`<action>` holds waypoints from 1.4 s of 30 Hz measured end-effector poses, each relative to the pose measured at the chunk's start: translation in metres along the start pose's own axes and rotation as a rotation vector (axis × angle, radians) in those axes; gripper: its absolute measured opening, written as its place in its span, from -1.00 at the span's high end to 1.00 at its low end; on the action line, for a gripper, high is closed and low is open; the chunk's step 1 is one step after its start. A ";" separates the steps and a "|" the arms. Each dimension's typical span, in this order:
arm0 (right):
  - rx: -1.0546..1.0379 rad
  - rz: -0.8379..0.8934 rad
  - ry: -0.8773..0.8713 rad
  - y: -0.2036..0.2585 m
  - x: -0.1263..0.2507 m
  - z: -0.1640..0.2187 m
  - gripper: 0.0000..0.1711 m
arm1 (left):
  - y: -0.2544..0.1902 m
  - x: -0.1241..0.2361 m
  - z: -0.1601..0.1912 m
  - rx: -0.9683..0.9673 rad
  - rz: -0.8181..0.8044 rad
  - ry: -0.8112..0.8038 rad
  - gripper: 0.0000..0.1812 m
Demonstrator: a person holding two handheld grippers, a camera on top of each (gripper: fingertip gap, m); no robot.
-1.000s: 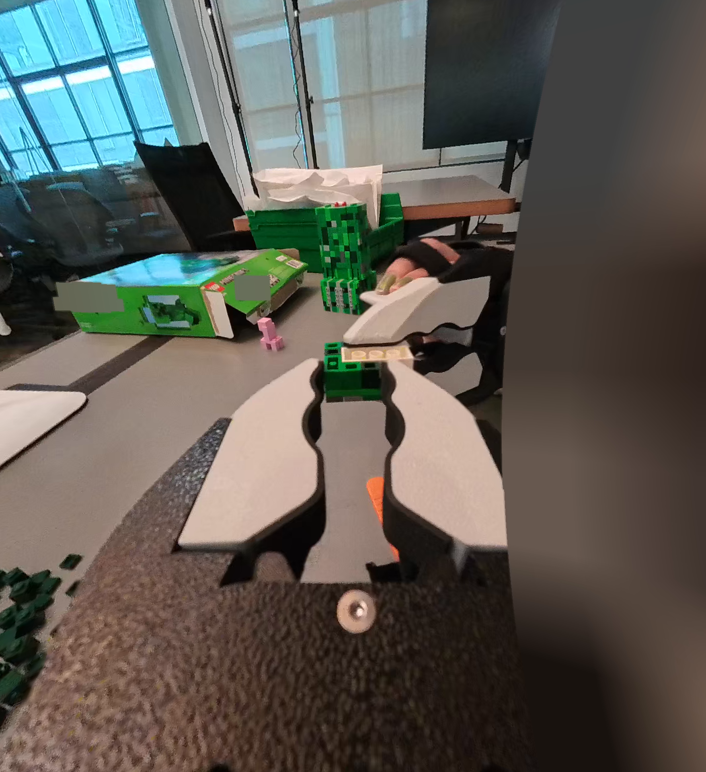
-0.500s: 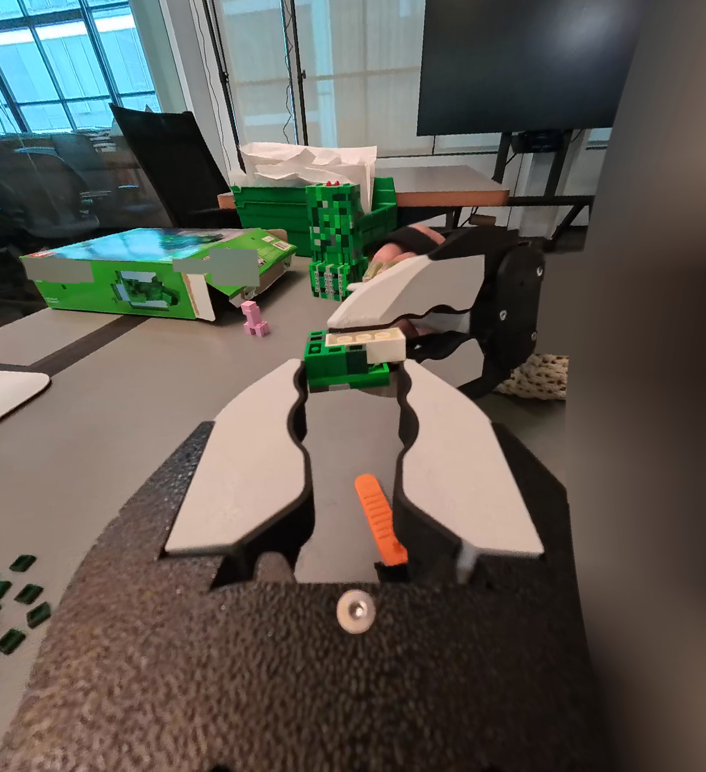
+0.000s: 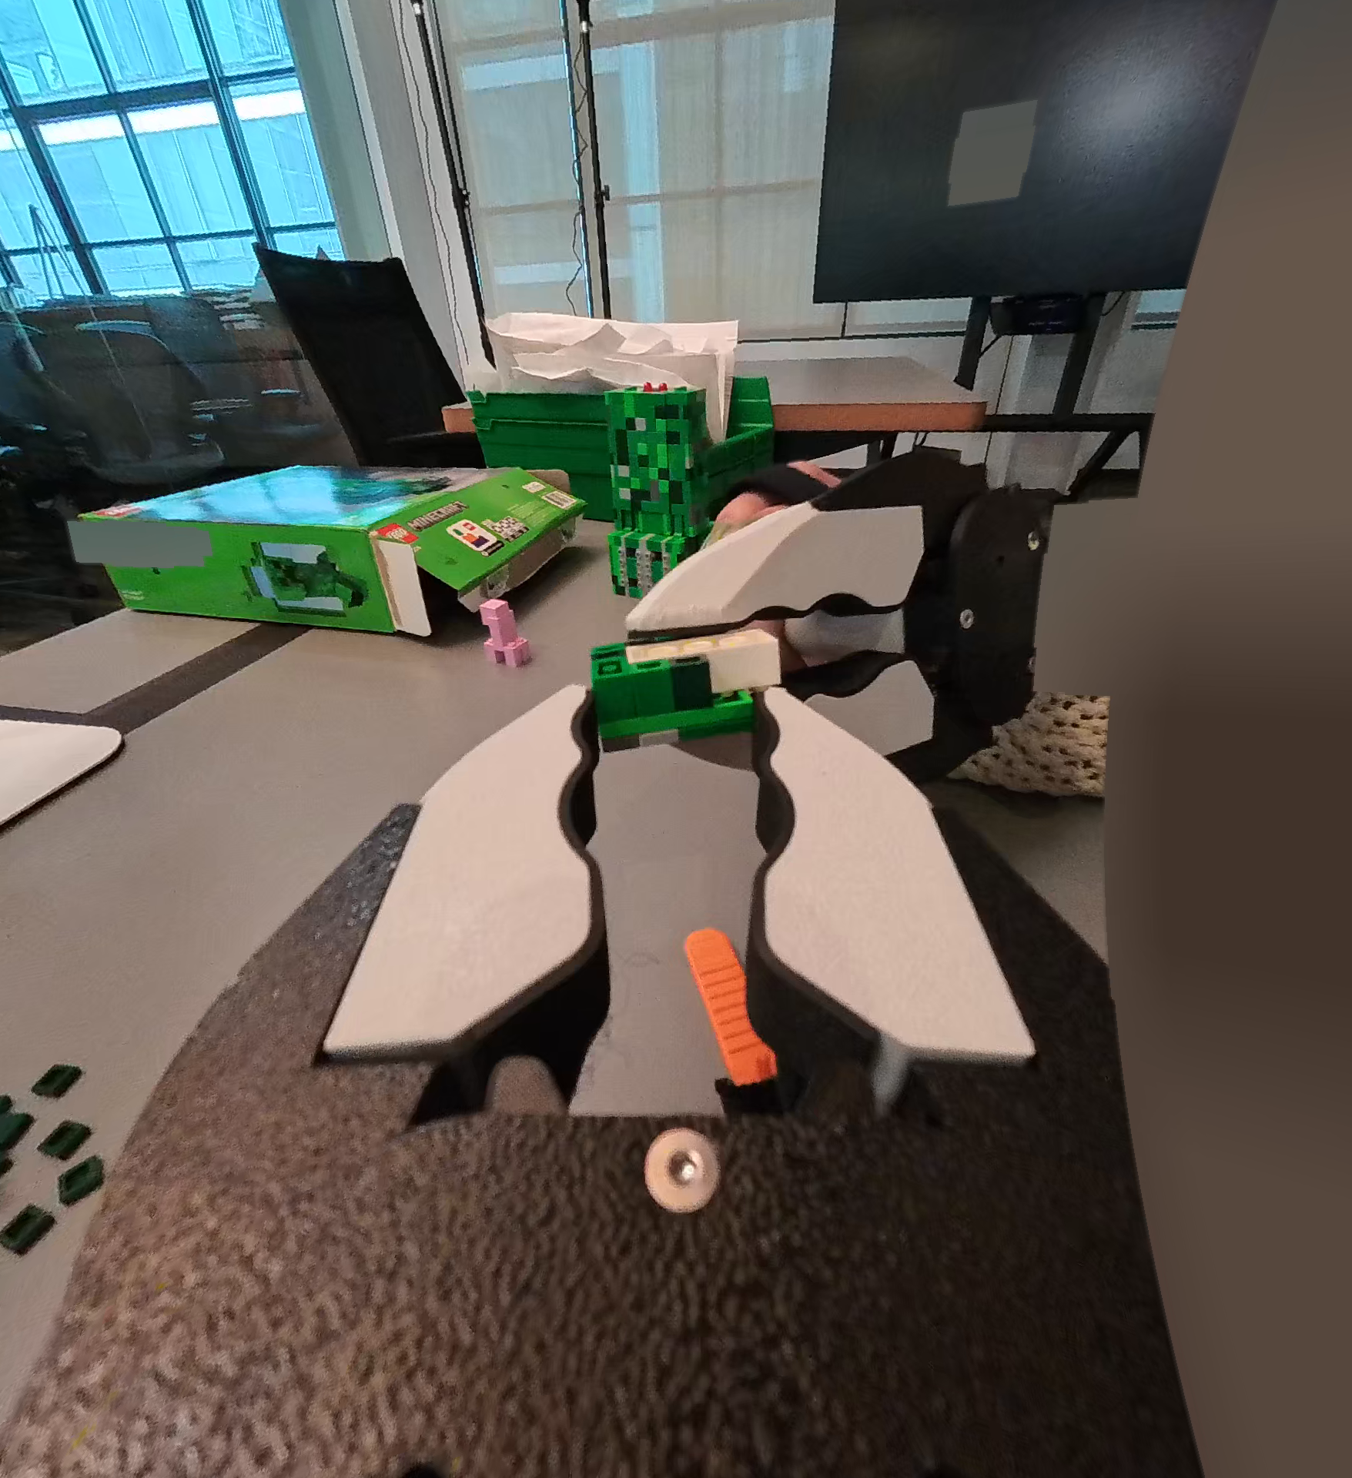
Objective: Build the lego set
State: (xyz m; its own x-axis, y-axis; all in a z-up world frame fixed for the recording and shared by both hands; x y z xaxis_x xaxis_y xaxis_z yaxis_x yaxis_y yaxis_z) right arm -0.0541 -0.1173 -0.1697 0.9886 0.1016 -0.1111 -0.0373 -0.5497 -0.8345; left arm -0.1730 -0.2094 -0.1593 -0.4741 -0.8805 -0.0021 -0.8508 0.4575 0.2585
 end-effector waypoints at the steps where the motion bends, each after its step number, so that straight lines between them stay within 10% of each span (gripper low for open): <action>1: -0.006 0.008 -0.002 0.000 0.000 0.001 0.78 | 0.001 0.000 0.000 0.004 -0.008 -0.001 0.60; 12: -0.726 0.018 -0.008 -0.034 -0.010 0.060 0.65 | 0.036 0.039 0.012 -0.112 -0.519 0.059 0.61; 19: -0.665 0.027 -0.001 -0.049 -0.065 0.096 0.68 | 0.084 0.041 0.031 -0.098 -0.728 0.096 0.61; 42: -0.638 -0.057 0.012 -0.050 -0.102 0.112 0.86 | 0.083 0.027 0.031 -0.094 -0.577 0.053 0.60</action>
State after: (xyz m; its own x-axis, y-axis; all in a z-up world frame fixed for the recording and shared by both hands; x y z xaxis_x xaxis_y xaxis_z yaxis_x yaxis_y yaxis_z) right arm -0.1697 -0.0073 -0.1774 0.9882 0.1381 -0.0668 0.1060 -0.9295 -0.3532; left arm -0.2634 -0.1912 -0.1680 0.0742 -0.9900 -0.1198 -0.9431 -0.1087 0.3141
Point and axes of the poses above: each gripper's, where its closed fingertips meet, x back along the fingers, z out of its underside, y = z × x across the jaws, the point moved 9 cm from there along x, back along the fingers, and after that the axes turned 13 degrees about -x, right-handed, at the moved point
